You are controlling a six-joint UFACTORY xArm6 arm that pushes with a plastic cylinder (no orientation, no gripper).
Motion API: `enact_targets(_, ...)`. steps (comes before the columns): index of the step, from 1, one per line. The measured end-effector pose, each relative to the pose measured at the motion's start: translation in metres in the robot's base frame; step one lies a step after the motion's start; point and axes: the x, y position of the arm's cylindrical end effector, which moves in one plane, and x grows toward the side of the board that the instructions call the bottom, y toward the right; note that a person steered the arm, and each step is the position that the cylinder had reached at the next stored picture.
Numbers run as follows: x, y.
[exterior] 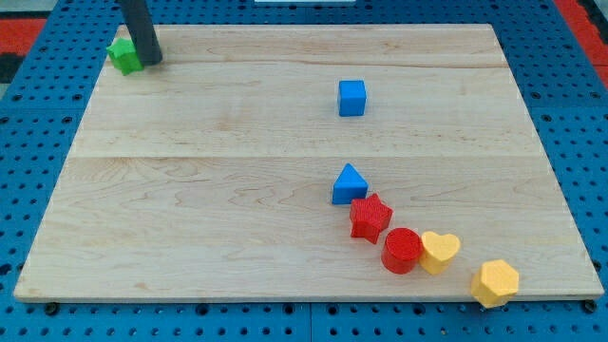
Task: Push the green star into the green circle
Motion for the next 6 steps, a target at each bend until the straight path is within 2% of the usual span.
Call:
enact_targets(1,-0.003,0.002)
enact_targets(2,0.017,-0.001)
enact_targets(3,0.06,-0.006)
enact_targets(4,0.07,-0.046)
enact_targets(5,0.065,-0.081)
enact_targets(6,0.036,-0.079)
